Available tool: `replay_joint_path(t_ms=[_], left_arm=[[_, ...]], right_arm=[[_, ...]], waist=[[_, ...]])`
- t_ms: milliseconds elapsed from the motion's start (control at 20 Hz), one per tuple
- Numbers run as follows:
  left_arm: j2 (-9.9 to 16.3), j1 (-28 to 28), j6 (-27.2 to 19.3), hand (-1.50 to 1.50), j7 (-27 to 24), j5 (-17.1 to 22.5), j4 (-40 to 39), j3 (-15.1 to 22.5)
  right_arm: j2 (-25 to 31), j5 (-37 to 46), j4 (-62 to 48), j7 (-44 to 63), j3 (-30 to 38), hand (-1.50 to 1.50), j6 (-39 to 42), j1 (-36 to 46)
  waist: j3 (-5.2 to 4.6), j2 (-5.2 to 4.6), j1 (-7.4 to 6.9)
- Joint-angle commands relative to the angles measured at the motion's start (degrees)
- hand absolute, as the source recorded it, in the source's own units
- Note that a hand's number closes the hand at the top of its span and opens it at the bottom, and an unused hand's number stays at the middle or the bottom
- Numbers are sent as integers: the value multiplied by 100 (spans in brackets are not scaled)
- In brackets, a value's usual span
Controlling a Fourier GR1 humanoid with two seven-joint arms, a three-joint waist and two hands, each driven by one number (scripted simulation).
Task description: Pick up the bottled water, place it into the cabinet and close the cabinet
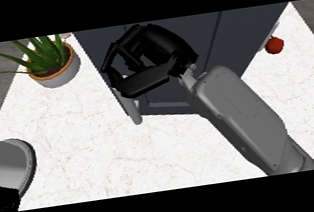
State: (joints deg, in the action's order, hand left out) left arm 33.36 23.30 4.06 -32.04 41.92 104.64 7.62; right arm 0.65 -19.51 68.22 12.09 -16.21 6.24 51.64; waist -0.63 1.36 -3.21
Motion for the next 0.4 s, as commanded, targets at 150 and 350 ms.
replay_joint_path(t_ms=[150, 350], left_arm=[[-61, -106, -102, 150, 86, -72, 133, 45], [-15, -141, -51, 150, 154, -7, 8, -38]], right_arm=[[667, 190, -1155, -510, 657, 150, 39, 65], [719, 152, -1235, -558, 770, 150, 91, 276]], waist=[[64, -261, 90], [57, -243, 114]])
